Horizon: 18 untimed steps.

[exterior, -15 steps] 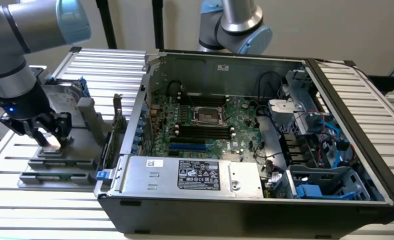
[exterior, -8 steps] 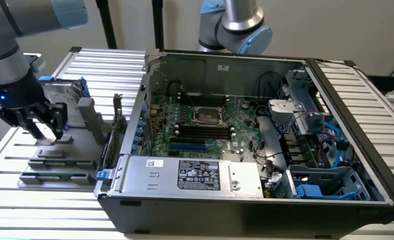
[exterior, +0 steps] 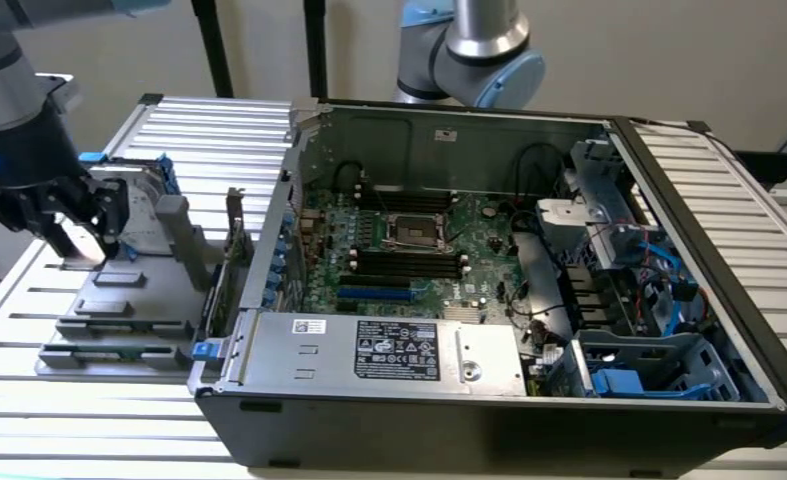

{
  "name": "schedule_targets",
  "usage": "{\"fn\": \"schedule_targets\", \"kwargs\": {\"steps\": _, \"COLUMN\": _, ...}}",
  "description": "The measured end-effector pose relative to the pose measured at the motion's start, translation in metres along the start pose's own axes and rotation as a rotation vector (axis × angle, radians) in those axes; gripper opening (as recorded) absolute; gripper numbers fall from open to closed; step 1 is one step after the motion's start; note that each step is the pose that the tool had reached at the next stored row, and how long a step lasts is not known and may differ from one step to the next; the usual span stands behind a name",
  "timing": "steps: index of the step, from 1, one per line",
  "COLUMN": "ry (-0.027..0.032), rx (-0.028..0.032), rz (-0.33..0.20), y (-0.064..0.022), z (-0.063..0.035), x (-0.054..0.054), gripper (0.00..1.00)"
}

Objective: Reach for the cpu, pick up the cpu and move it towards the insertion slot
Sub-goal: 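Pick up the cpu and move it towards the insertion slot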

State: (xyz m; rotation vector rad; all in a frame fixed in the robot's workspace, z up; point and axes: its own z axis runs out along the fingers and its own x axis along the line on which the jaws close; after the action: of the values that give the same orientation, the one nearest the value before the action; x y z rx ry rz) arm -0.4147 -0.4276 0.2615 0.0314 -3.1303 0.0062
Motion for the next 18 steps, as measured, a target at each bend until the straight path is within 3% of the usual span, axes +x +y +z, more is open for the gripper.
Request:
{"fn": "schedule_targets", "kwargs": {"steps": 12, "ry": -0.0001, "rx": -0.0001, "rz": -0.001, "y": -0.0007, "z": -0.0549, "x": -0.025, "gripper": 0.55}}
{"fn": "schedule_targets", "kwargs": {"steps": 18, "ry": 0.0005, "rx": -0.0066, "rz": -0.003, "y": -0.0013, "z": -0.0825, "x": -0.046, "gripper": 0.55}}
